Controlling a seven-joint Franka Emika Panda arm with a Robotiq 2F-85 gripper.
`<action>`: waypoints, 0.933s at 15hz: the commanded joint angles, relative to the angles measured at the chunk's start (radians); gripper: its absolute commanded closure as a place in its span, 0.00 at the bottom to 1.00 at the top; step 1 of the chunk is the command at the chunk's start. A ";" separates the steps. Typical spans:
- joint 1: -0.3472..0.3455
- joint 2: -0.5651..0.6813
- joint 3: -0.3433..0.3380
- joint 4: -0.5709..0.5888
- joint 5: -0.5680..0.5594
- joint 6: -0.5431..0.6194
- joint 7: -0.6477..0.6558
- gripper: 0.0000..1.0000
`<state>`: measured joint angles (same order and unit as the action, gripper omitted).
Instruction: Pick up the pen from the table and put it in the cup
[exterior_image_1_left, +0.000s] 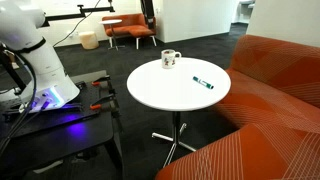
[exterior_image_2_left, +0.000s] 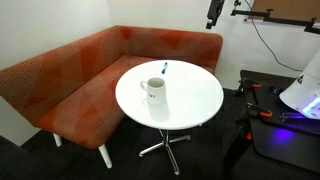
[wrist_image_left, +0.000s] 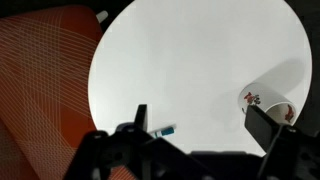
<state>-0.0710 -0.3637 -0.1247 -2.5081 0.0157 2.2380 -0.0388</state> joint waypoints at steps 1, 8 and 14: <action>-0.008 0.000 0.008 0.001 0.004 -0.002 -0.003 0.00; -0.009 0.005 0.010 0.005 0.000 0.010 0.002 0.00; -0.007 0.049 0.006 0.040 -0.016 0.113 -0.035 0.00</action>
<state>-0.0710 -0.3532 -0.1234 -2.4995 0.0157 2.2864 -0.0410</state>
